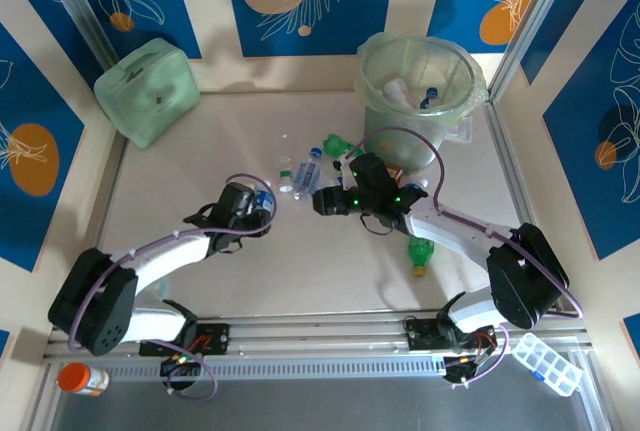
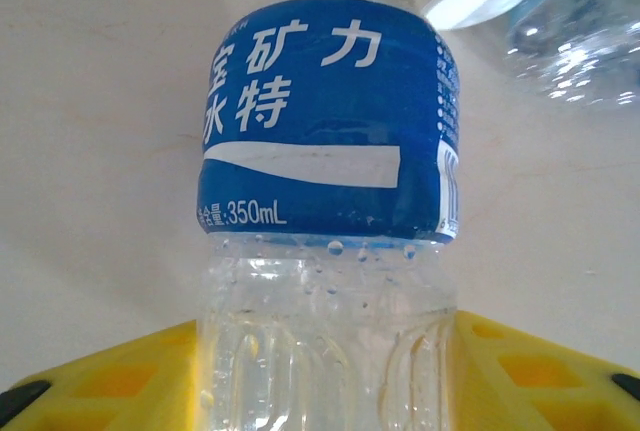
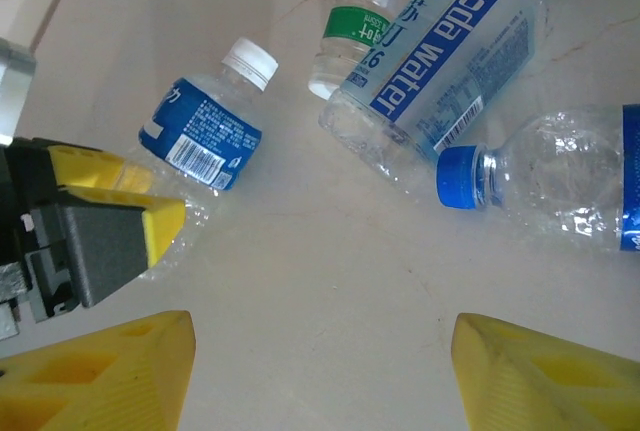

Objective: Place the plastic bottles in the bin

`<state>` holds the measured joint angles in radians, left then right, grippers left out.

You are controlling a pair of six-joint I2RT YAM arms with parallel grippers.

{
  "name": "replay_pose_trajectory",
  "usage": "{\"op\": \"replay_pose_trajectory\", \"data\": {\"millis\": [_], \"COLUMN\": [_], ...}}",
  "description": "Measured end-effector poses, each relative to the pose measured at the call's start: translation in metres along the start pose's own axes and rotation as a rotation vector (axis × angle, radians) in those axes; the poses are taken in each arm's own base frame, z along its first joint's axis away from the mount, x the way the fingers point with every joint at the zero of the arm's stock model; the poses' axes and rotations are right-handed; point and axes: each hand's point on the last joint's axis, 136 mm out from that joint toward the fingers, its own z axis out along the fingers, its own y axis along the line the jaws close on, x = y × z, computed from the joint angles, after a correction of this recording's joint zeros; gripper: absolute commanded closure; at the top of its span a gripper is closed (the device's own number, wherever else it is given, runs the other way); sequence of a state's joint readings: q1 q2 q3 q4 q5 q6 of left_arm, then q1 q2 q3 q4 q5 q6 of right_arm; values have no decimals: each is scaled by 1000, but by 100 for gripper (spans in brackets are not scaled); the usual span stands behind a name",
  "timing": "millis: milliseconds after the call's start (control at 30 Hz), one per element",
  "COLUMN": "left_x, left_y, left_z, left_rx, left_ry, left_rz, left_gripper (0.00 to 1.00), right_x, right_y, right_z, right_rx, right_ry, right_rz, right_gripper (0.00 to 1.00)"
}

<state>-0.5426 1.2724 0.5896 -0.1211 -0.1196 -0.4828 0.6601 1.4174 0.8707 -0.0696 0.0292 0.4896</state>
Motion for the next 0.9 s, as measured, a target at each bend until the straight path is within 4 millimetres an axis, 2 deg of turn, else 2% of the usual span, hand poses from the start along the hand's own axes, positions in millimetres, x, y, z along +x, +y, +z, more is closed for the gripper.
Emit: {"op": "replay_pose_trajectory", "data": {"millis": [200,367,467,567,767,900], "left_x": [-8,-16,-23,-28,-21,-11], "left_y": [-20,-41,-57,-80,-125,-145], "left_z": [-32,-51,-58,-65,-69,-67], "left_rx": [150,290,374,470,626,672], "left_ry": [-114,-206,-245,-271,-265,-238], "left_rz": [-16,-16,-19,-21,4,29], "left_gripper": [48,50,52,52,52,52], "right_x": [-2,4,1,-2,-3,-2], "right_y": [-5,4,16,26,36,38], "right_z": [-1,-2,-5,-8,-11,-13], "right_rx": [-102,-220,-292,-359,-422,-440], "right_ry": [-6,9,7,0,-3,-9], "right_rz": [119,199,221,243,284,297], "right_gripper": [28,19,11,9,9,14]}}
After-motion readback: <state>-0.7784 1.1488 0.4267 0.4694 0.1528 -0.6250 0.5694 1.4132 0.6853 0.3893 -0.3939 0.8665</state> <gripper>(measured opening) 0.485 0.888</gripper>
